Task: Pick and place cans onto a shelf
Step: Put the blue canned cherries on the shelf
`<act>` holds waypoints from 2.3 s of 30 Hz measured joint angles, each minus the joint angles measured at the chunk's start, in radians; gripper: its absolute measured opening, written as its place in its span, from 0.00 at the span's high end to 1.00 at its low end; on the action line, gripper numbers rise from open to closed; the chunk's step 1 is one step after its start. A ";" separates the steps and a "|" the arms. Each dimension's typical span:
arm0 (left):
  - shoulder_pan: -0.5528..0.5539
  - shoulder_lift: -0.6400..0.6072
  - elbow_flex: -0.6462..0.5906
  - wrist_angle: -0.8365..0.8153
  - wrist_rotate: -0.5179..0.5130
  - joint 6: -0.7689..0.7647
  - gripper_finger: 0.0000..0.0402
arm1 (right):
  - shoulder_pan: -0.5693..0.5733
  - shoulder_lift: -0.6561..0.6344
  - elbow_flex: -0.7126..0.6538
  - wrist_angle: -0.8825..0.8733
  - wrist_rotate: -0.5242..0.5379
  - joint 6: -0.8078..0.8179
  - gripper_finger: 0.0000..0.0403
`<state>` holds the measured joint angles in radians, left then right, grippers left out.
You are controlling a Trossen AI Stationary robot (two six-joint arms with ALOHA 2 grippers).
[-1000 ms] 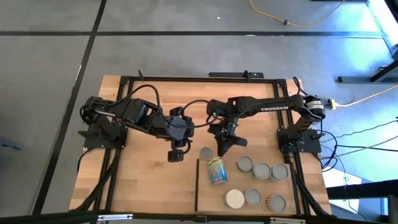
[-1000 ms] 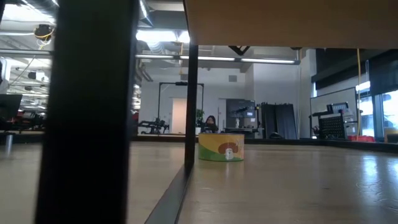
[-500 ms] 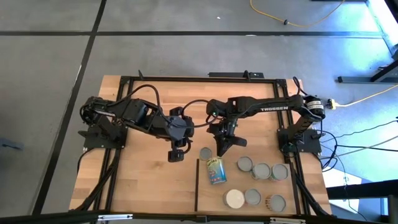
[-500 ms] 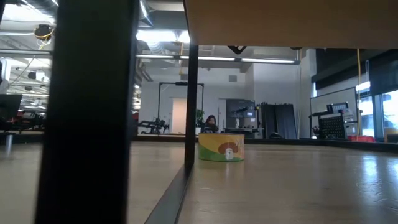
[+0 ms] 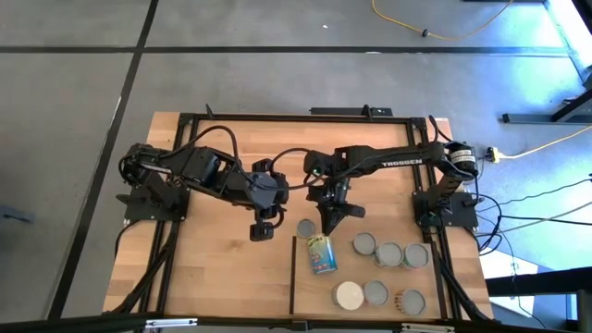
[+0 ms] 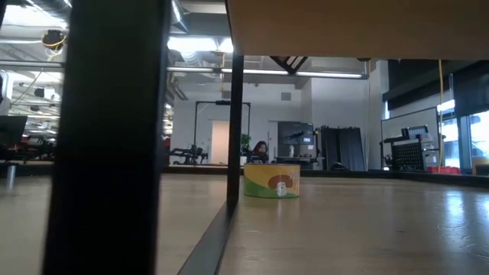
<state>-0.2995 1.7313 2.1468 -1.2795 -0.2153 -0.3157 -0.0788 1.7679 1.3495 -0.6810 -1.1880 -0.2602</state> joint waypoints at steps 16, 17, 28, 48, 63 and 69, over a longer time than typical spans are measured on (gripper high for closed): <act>-0.001 0.000 0.000 -0.001 0.000 0.000 0.82 | 0.017 0.000 0.000 0.000 -0.010 0.019 0.87; -0.001 0.000 0.000 -0.001 0.000 0.000 0.82 | 0.018 0.000 0.000 0.001 -0.010 0.019 0.87; -0.001 0.000 0.000 -0.001 0.000 0.000 0.82 | 0.018 0.000 0.000 0.015 -0.012 0.019 0.87; -0.001 0.000 0.000 -0.004 0.000 0.001 0.82 | 0.024 0.000 0.000 0.035 -0.011 0.020 0.87; -0.085 0.059 0.000 0.026 0.156 0.019 0.82 | 0.023 0.000 0.000 0.035 -0.009 0.021 0.87; -0.152 0.119 -0.001 0.083 0.208 0.067 0.82 | 0.029 0.000 0.000 0.037 0.015 0.032 0.87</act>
<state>-0.4513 1.8501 2.1460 -1.1961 -0.0075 -0.2482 -0.0500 1.7680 1.3499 -0.6442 -1.1727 -0.2278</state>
